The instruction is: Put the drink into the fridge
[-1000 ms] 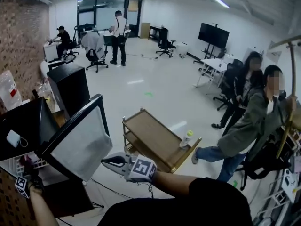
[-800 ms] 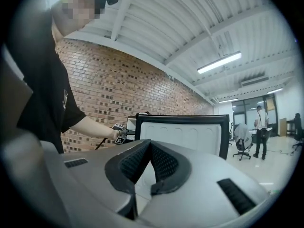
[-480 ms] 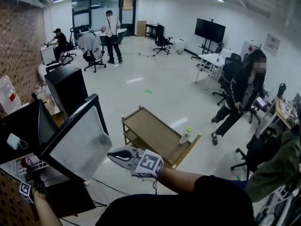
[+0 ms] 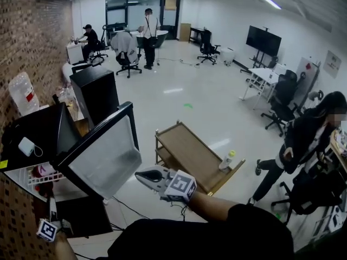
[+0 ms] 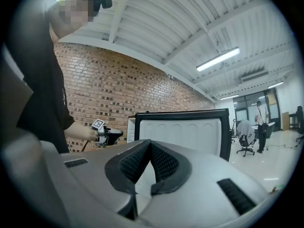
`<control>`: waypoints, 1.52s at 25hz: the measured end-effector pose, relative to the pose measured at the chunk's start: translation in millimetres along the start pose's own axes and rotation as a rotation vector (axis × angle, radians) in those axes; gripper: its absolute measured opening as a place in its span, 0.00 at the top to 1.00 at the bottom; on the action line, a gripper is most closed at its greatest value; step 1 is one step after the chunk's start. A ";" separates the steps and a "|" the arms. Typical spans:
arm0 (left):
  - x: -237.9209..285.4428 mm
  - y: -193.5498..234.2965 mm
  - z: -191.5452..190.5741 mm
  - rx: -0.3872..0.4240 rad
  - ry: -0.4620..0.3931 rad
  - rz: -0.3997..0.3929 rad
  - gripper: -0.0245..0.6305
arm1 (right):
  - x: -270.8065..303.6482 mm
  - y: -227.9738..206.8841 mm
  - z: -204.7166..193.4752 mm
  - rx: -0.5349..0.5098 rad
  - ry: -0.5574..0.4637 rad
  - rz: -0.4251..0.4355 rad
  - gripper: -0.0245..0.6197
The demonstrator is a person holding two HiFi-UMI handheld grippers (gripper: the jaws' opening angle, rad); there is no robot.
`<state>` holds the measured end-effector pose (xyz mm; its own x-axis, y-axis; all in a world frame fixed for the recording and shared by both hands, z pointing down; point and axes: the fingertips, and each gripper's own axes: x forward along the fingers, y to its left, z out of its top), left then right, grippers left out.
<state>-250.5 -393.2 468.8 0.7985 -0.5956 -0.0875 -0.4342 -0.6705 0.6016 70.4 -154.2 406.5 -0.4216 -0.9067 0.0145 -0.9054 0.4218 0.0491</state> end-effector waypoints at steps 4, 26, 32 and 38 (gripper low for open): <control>-16.1 -76.8 -25.3 0.187 0.040 -0.178 0.96 | 3.6 1.9 -11.2 0.022 0.006 0.017 0.96; -65.5 -183.5 -149.5 0.530 0.272 -0.295 0.96 | 14.3 20.2 -45.5 0.209 -0.038 0.137 0.96; -63.0 -191.9 -151.0 0.537 0.264 -0.287 0.96 | 9.7 18.7 -45.1 0.187 -0.020 0.156 0.96; -65.7 -187.3 -149.0 0.546 0.266 -0.281 0.96 | 10.8 24.6 -45.3 0.182 -0.012 0.169 0.96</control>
<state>-159.5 -162.6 480.2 0.9571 -0.2837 0.0583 -0.2881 -0.9534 0.0902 45.8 -153.9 453.1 -0.5674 -0.8234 -0.0048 -0.8156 0.5628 -0.1342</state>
